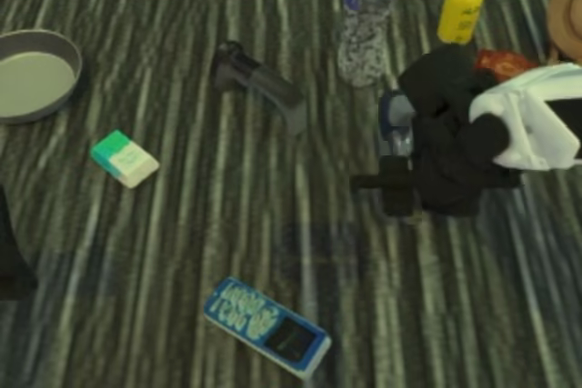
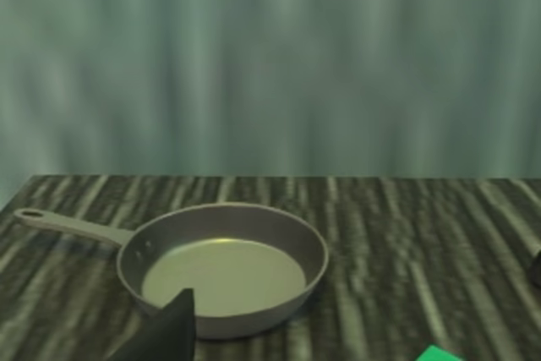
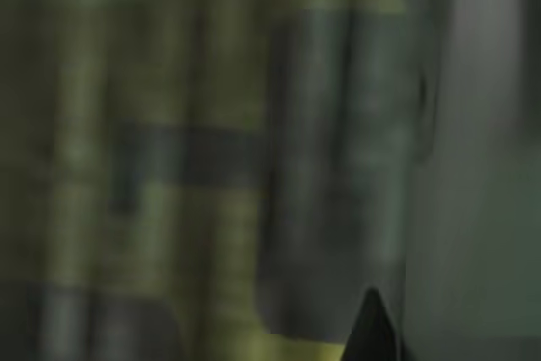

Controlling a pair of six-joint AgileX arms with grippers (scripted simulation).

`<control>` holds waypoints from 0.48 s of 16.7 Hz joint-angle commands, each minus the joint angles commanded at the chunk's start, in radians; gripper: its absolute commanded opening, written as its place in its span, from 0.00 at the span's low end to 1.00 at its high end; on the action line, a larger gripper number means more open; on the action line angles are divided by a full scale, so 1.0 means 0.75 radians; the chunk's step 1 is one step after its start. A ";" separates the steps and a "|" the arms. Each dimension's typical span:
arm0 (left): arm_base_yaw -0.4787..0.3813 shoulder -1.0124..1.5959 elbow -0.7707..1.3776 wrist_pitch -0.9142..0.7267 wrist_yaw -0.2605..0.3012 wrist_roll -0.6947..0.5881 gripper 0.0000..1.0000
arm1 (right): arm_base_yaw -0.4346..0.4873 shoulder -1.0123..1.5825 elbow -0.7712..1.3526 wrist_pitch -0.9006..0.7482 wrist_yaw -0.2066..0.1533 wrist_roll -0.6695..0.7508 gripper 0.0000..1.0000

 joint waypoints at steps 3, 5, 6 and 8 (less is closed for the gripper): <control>0.000 0.000 0.000 0.000 0.000 0.000 1.00 | 0.002 -0.067 -0.083 0.305 -0.069 -0.111 0.00; 0.000 0.000 0.000 0.000 0.000 0.000 1.00 | 0.003 -0.119 -0.151 0.538 -0.122 -0.194 0.00; 0.000 0.000 0.000 0.000 0.000 0.000 1.00 | 0.004 -0.146 -0.186 0.661 -0.149 -0.237 0.00; 0.000 0.000 0.000 0.000 0.000 0.000 1.00 | 0.006 -0.204 -0.254 0.916 -0.202 -0.322 0.00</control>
